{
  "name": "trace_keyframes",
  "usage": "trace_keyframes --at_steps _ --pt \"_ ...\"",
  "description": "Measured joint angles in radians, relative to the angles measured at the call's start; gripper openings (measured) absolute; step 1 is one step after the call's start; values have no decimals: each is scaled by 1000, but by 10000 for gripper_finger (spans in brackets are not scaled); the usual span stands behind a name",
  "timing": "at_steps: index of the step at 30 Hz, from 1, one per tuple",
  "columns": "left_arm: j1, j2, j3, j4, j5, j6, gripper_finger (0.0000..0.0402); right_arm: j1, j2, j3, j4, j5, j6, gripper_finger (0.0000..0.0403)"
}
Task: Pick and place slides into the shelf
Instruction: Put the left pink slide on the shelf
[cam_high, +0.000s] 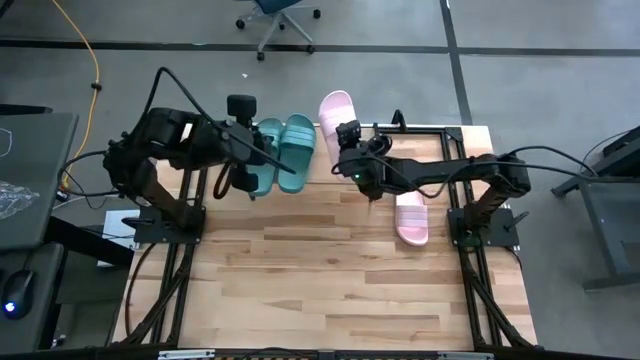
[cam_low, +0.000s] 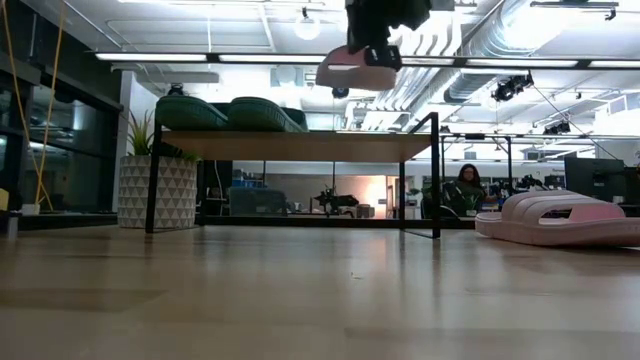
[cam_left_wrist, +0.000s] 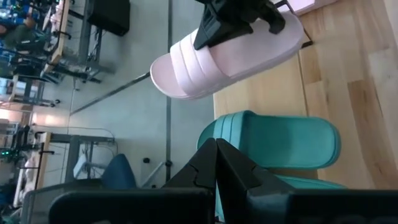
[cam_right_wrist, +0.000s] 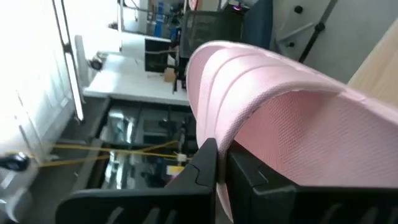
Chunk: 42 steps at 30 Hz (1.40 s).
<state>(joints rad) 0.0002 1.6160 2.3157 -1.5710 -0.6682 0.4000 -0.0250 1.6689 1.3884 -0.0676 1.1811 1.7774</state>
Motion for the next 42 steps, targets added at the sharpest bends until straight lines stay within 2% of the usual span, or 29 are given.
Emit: trace_keyframes --at_steps 5,14,25,42 --pt "0 -6 0 0 7 41 0 0 37 0 32 61 8 0" --pt "0 -5 0 0 59 93 0 -8 45 0 20 93 48 0" --pt "0 -5 0 0 59 105 0 -8 112 0 18 56 183 0" --pt "0 -4 0 0 60 119 1 -21 119 0 4 21 180 9"
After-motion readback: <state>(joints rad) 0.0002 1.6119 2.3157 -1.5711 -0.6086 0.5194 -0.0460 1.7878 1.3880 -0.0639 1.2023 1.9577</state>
